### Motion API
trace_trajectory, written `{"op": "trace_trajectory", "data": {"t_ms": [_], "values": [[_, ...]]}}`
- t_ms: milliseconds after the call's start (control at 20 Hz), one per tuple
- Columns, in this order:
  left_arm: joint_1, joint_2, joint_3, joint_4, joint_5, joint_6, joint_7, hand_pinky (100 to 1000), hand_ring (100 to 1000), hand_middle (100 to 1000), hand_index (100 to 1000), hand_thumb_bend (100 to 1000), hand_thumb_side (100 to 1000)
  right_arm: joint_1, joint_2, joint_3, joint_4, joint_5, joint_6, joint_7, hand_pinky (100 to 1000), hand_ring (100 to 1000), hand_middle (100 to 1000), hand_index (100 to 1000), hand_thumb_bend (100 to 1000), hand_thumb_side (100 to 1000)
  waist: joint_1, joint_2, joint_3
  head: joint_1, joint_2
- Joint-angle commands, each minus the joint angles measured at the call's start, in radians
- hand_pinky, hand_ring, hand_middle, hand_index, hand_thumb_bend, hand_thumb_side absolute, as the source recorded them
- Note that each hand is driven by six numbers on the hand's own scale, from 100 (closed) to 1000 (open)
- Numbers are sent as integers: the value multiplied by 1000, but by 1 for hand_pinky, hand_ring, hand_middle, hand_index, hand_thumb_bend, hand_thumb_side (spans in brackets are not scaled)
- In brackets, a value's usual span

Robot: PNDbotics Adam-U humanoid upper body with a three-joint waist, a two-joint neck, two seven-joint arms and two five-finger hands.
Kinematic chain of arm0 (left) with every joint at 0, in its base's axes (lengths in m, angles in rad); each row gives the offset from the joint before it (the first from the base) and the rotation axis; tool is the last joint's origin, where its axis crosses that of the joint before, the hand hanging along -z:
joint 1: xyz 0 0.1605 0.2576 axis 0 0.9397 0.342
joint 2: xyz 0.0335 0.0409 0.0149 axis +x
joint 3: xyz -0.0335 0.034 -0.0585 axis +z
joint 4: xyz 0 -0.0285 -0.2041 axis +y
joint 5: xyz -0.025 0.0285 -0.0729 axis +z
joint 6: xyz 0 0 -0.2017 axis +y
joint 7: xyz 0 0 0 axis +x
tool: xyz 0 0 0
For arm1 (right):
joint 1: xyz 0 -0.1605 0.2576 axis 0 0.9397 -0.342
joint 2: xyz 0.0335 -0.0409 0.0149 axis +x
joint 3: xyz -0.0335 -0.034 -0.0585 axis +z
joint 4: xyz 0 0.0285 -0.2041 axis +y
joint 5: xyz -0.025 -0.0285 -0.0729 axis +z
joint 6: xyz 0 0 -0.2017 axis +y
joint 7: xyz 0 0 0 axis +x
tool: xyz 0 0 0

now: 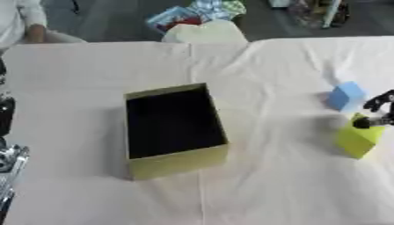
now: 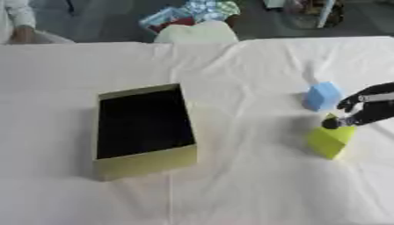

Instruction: Pick up objects on the table and place them in the box.

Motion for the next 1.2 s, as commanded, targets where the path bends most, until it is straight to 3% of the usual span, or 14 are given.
{"op": "trace_trajectory", "data": {"t_ms": [50, 550, 900, 1200], "values": [[-8, 20, 5, -15, -3, -3, 4, 859, 644, 753, 731, 471, 661, -16, -20, -9, 6, 37, -8, -1, 746, 770, 907, 989, 569, 969, 0, -9, 1, 12, 5], [-8, 17, 4, -15, -2, -2, 2, 860, 643, 753, 730, 469, 661, -6, 7, -10, 42, 64, -47, -1, 739, 760, 899, 992, 562, 992, 4, -7, 3, 28, 5], [-8, 14, 3, -15, -1, -1, 1, 861, 642, 753, 730, 470, 662, -1, 24, -7, 50, 62, -51, -1, 729, 743, 884, 987, 552, 957, 5, -5, 4, 29, 5], [-9, 13, 3, -15, -1, -1, 1, 861, 642, 753, 729, 470, 663, 4, 32, -8, 50, 79, -48, -1, 709, 708, 846, 965, 526, 871, 5, -5, 6, 29, 5]]}}
